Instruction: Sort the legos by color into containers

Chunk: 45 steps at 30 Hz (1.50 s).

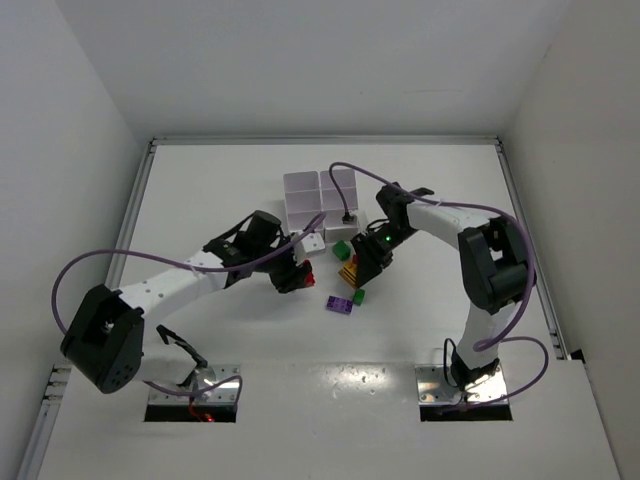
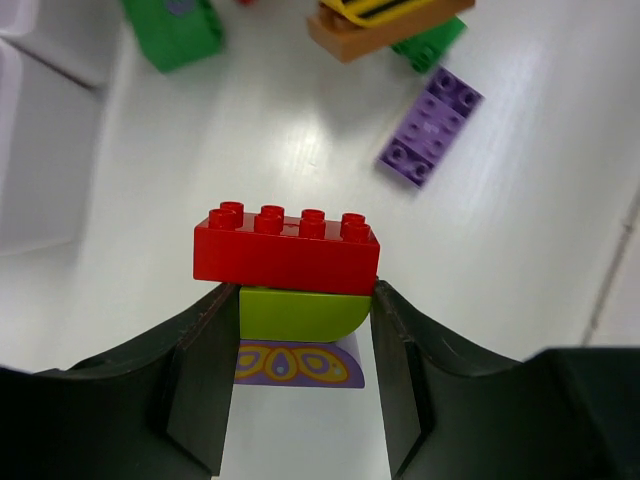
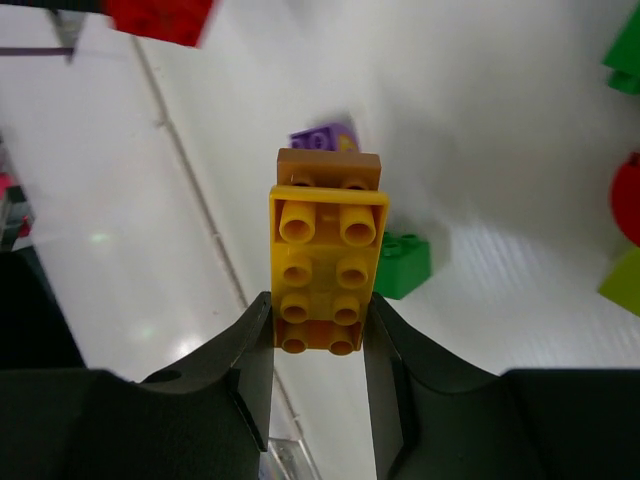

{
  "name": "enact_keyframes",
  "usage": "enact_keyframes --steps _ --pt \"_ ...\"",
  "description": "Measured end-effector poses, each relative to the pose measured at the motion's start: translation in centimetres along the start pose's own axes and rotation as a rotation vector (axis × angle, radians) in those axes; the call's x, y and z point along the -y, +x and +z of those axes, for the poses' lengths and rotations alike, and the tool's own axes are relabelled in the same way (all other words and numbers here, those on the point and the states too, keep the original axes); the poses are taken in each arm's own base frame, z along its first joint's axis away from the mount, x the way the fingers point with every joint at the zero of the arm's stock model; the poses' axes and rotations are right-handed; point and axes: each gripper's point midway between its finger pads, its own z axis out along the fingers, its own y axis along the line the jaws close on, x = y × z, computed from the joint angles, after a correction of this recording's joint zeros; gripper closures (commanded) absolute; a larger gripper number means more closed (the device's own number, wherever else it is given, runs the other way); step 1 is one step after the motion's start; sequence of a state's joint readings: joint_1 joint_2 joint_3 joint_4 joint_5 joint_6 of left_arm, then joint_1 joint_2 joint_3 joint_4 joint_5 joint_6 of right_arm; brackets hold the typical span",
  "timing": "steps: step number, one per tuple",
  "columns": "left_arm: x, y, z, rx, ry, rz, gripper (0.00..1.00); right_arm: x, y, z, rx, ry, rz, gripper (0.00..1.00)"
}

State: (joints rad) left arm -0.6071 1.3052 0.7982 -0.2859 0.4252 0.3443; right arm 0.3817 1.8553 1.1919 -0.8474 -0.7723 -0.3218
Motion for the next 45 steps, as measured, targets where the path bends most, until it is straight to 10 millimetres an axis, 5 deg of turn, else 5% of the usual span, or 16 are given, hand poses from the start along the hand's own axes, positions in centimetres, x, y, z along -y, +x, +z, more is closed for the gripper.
enact_keyframes --steps 5,6,7,9,15,20,26,41,45 --pt "2.0 1.8 0.9 -0.072 0.125 -0.045 0.48 -2.5 -2.0 -1.1 0.060 -0.124 -0.053 1.00" --pt "2.2 1.9 1.0 -0.078 0.144 -0.053 0.41 -3.2 -2.8 -1.5 0.083 -0.154 -0.072 1.00" --pt "2.4 2.0 1.1 -0.084 0.160 -0.059 0.19 -3.8 -3.6 -1.8 0.105 -0.178 -0.095 1.00" --pt "2.7 1.9 1.3 -0.085 0.187 -0.066 0.07 -4.7 -4.8 -2.4 0.142 -0.223 -0.132 1.00" --pt "2.3 0.3 0.6 0.013 0.238 -0.163 0.07 -6.8 -5.3 -3.0 0.184 -0.333 -0.173 1.00" --pt "1.0 -4.2 -1.0 0.198 0.296 -0.289 0.17 -7.6 -5.2 -3.2 0.204 -0.391 -0.189 1.00" --pt "1.7 -8.6 -2.4 0.326 0.477 -0.340 0.20 -8.1 -6.1 -4.0 0.233 -0.403 -0.234 1.00" --pt "3.0 -9.8 -2.9 0.331 0.664 -0.419 0.24 -9.0 -7.6 -4.1 0.243 -0.404 -0.310 1.00" --pt "2.7 -9.9 -2.8 0.330 0.657 -0.423 0.33 -9.5 -7.5 -3.7 0.228 -0.410 -0.321 1.00"
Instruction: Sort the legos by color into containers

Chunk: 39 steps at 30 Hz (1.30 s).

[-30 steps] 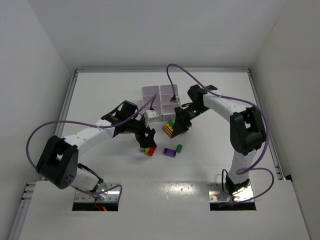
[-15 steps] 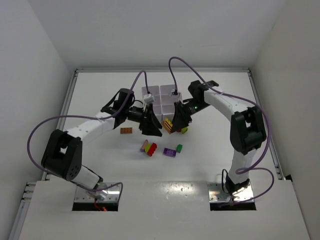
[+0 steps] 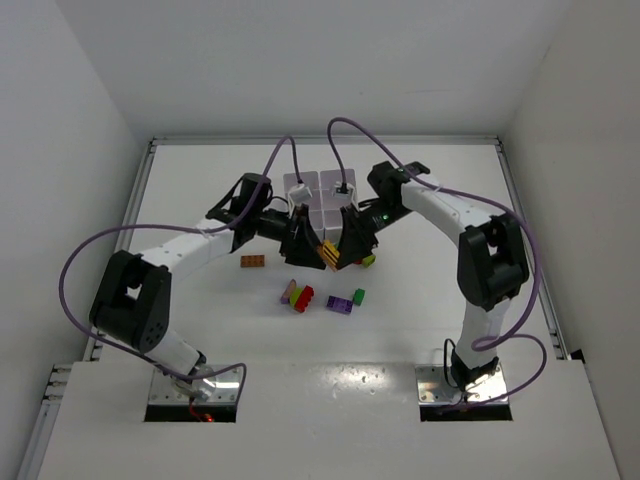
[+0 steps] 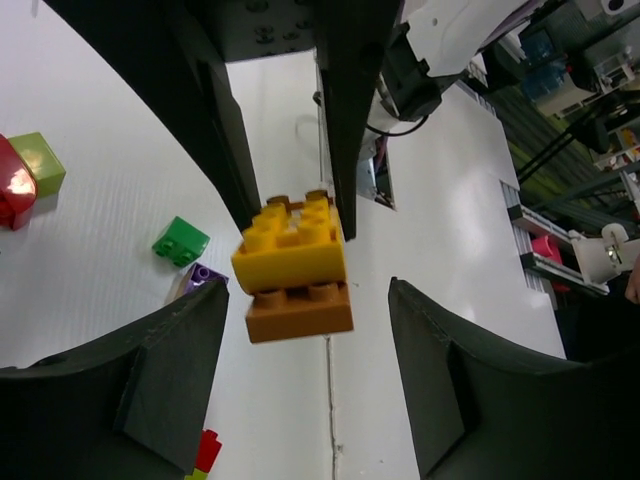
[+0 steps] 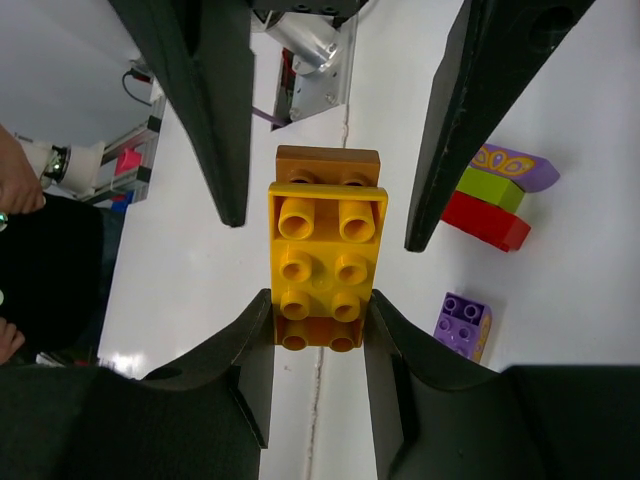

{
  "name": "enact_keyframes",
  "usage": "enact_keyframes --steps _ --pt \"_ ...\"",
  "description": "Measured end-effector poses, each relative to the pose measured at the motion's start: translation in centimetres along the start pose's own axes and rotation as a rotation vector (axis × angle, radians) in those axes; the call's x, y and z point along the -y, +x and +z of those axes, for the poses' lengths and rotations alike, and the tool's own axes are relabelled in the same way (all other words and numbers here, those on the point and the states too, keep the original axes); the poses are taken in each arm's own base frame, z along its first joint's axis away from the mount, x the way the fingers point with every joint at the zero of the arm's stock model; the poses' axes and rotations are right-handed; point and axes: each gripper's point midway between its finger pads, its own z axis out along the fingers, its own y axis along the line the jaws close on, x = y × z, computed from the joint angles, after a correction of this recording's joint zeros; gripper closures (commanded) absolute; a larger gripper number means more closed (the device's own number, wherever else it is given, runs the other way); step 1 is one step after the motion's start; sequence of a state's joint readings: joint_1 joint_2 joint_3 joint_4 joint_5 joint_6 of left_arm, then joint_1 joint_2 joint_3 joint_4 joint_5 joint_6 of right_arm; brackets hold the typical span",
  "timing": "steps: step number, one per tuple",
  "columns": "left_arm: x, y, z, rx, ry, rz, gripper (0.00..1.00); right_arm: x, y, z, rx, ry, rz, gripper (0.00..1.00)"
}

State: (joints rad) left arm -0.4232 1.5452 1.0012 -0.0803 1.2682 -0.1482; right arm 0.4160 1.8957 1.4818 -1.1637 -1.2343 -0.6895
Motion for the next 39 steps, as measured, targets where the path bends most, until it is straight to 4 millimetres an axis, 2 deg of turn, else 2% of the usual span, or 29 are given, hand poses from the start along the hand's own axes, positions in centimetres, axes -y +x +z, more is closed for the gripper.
enact_keyframes --steps 3,6,10,14,23,27,30,32,36,39 --pt "-0.2 -0.3 0.1 0.002 -0.001 0.001 0.40 -0.2 0.1 0.4 -0.011 -0.006 -0.007 1.00" --pt "-0.4 -0.3 0.0 0.003 -0.004 -0.010 0.53 -0.2 0.1 0.7 -0.022 -0.007 -0.015 1.00" --pt "-0.5 -0.2 -0.1 0.003 -0.001 -0.030 0.81 0.4 0.1 0.5 -0.039 0.018 -0.041 1.00" --pt "-0.8 -0.3 -0.2 0.006 -0.006 -0.032 0.92 0.8 -0.1 0.4 -0.040 0.032 -0.045 1.00" --pt "-2.4 -0.2 -0.8 -0.012 -0.086 0.049 0.93 2.6 -1.7 -1.8 0.038 0.092 -0.020 1.00" --pt "-2.8 2.6 -1.8 -0.078 -0.122 -0.004 0.93 4.5 -1.6 -4.7 0.088 0.171 0.006 1.00" --pt "-3.8 4.3 -2.8 -0.119 -0.183 -0.031 0.93 5.7 0.0 -6.4 0.108 0.224 0.060 1.00" --pt "-4.8 5.2 -3.5 -0.142 -0.239 -0.042 0.93 6.2 1.8 -6.6 0.088 0.251 0.101 1.00" --pt "-7.4 6.9 -5.6 -0.191 -0.421 -0.049 0.93 6.3 6.5 -6.4 -0.010 0.319 0.189 1.00" --pt "-9.4 7.5 -7.6 -0.229 -0.594 -0.028 0.88 5.8 10.2 -6.8 -0.106 0.392 0.242 1.00"
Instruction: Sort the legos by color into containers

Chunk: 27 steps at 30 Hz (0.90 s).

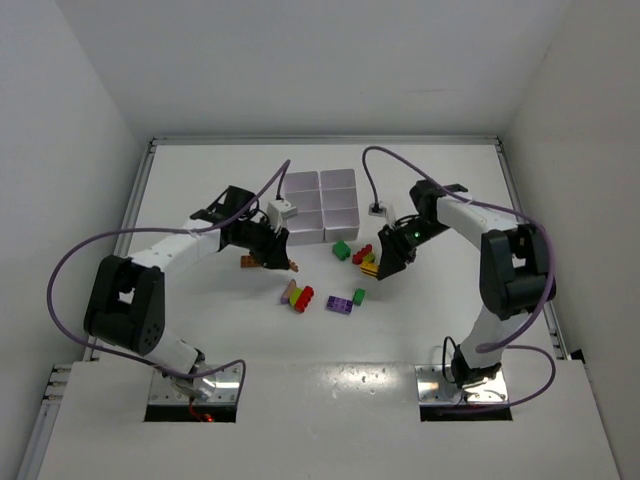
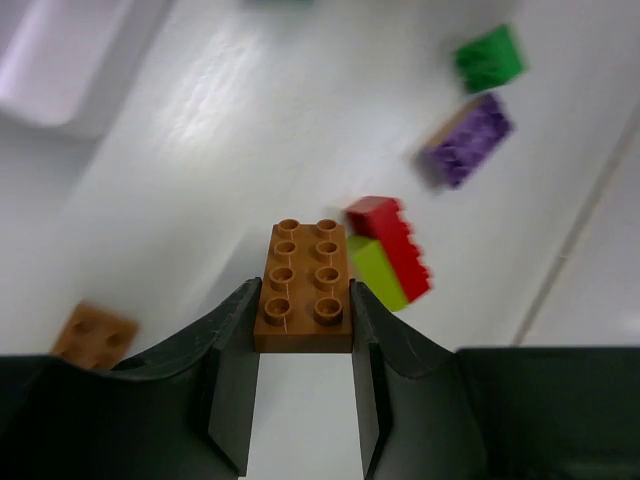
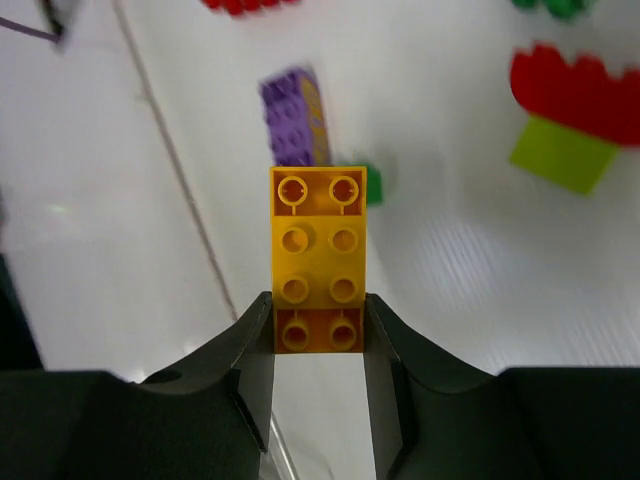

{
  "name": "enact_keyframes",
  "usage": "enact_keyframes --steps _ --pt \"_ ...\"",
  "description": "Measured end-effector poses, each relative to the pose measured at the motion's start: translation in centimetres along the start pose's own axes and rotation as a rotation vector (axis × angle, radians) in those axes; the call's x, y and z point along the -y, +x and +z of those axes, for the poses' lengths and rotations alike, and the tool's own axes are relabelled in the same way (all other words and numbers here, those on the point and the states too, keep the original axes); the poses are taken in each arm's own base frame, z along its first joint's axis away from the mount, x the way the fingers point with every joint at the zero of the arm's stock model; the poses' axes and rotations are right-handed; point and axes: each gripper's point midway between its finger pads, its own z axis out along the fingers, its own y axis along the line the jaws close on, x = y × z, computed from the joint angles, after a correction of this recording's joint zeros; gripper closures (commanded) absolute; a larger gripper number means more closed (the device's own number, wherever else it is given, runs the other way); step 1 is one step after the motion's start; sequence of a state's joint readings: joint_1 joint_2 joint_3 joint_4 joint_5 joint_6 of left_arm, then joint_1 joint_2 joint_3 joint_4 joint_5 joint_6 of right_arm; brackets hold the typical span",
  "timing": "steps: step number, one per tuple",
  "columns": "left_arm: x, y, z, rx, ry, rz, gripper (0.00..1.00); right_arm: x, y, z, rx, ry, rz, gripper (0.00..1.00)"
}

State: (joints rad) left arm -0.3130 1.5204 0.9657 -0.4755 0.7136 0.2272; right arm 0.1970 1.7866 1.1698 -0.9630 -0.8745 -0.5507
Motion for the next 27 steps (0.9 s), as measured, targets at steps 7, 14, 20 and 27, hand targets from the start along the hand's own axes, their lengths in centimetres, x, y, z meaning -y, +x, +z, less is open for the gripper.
enact_keyframes --steps 7,14,20,27 --pt "-5.5 1.1 -1.3 -0.078 -0.324 0.007 0.72 2.6 3.0 -2.0 -0.117 0.253 -0.023 0.98" --pt "-7.0 2.8 -1.5 -0.165 -0.436 0.083 0.55 5.7 3.9 -3.3 -0.186 0.435 -0.020 0.89" --pt "-7.0 5.3 -0.6 -0.264 -0.387 0.095 0.35 6.7 4.2 -3.6 -0.216 0.492 -0.020 0.59" --pt "-5.2 4.7 -0.8 -0.233 -0.265 0.228 0.08 6.7 4.3 -3.5 -0.237 0.507 -0.025 0.26"
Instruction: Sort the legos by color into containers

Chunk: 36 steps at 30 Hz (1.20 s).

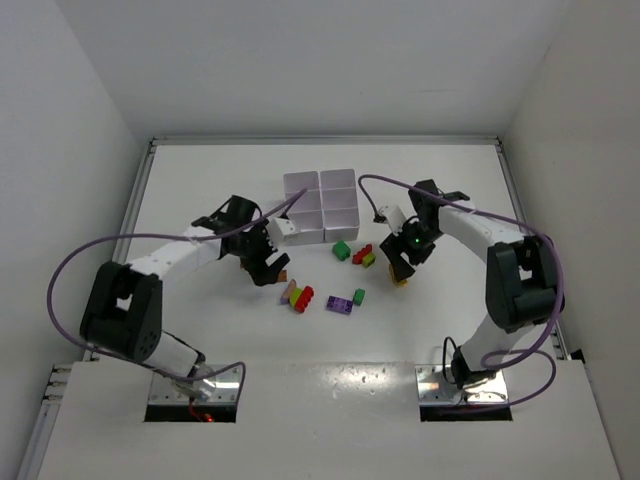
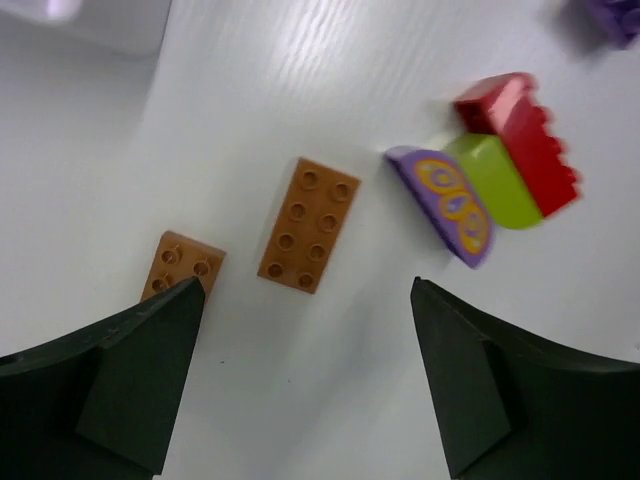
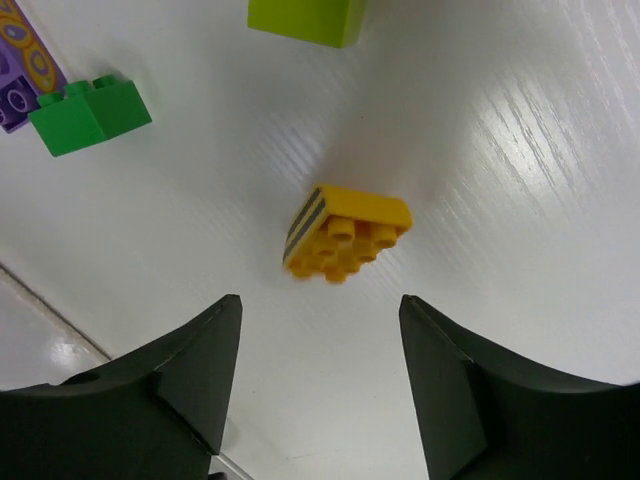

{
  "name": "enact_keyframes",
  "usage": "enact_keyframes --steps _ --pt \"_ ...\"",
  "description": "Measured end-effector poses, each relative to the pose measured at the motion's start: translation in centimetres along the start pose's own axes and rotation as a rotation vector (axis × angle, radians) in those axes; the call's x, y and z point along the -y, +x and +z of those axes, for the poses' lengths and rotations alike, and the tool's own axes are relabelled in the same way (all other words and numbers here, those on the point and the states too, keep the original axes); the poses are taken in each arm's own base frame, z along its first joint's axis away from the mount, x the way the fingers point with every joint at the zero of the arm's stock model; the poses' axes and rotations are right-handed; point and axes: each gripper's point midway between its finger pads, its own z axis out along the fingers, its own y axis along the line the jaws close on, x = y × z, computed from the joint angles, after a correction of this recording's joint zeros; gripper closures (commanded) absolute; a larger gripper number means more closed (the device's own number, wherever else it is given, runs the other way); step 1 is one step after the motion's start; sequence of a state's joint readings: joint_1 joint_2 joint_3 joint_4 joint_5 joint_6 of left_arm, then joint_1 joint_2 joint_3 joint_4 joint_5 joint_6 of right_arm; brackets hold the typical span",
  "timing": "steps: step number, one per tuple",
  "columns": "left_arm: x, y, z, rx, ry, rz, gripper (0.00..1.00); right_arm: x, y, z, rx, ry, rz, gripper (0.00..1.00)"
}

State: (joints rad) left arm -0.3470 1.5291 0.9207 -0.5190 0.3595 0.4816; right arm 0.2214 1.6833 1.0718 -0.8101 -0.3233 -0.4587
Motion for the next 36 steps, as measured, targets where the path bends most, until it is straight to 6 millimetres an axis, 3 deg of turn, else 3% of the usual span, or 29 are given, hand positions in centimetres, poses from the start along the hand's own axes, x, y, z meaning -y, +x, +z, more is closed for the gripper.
enact_keyframes --steps 5,7,15,26,36 --pt "2.8 -3.5 -4.0 0.203 0.088 0.243 0.06 -0.3 -0.4 -0.3 0.026 -0.011 0.014 0.22" --pt "4.4 -3.9 -4.6 0.233 0.156 0.351 0.06 -0.5 -0.7 -0.7 0.046 -0.012 0.022 0.22" --pt "9.4 -1.2 -1.8 0.132 0.442 0.671 0.06 -0.2 -1.4 -1.7 0.117 -0.034 0.091 0.22" --pt "9.6 -2.0 0.9 0.125 0.449 0.942 0.07 1.0 -2.3 -2.9 0.170 -0.022 0.137 0.22" --pt "9.2 -1.4 3.4 0.074 0.475 0.962 0.17 1.4 -2.0 -3.2 0.178 -0.021 0.161 0.22"
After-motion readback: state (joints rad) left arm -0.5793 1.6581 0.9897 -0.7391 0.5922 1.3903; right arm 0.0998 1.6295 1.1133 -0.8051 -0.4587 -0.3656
